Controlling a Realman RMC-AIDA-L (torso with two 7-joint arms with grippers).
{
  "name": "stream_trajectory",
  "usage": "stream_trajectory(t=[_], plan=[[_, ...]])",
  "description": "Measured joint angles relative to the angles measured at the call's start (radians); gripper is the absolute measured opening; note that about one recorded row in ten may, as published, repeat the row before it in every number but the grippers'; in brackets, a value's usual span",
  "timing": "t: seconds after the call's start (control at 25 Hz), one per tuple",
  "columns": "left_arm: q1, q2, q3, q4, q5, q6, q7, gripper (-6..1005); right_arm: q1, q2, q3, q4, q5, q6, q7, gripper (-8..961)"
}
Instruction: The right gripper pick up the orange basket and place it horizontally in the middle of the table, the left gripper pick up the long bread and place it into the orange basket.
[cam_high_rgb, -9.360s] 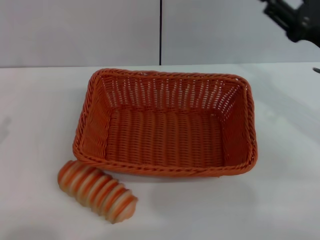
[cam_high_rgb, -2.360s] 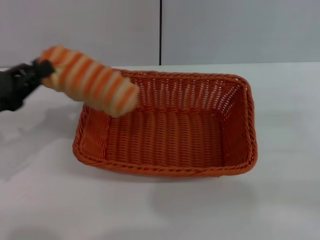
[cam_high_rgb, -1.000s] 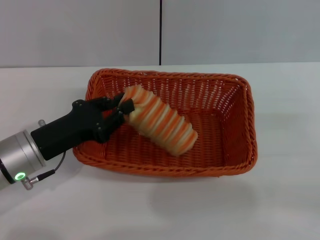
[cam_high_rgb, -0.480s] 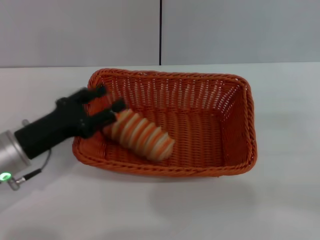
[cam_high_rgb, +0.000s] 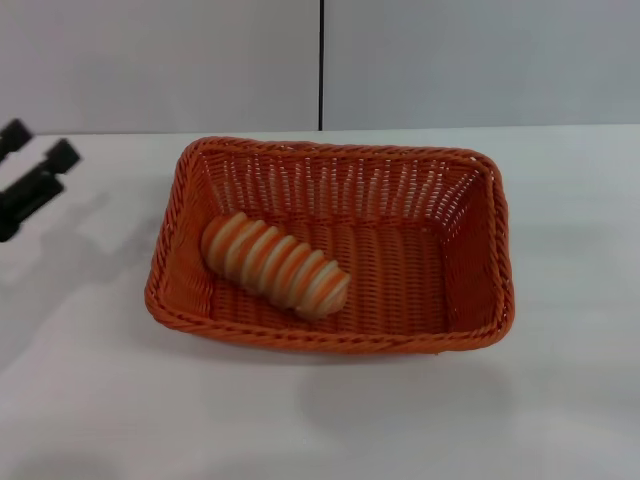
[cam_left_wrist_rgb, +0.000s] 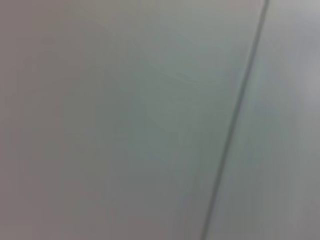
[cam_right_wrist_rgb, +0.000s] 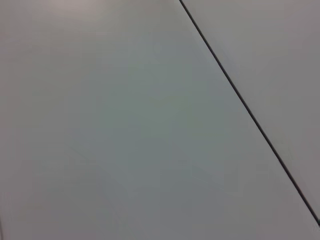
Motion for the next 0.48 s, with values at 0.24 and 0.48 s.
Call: stream_trajectory(t=[0.24, 0.48], plan=[[0.019, 0.012, -0.077, -0.051, 0.001, 0.008, 0.000, 858, 0.015, -0.007, 0.001, 0.004, -0.002, -0.028, 0.000, 551], [0.036, 0.011, -0.130, -0.103, 0.001, 0.024, 0.032, 857, 0.037, -0.001, 0.024, 0.009, 0.011, -0.076, -0.007, 551]])
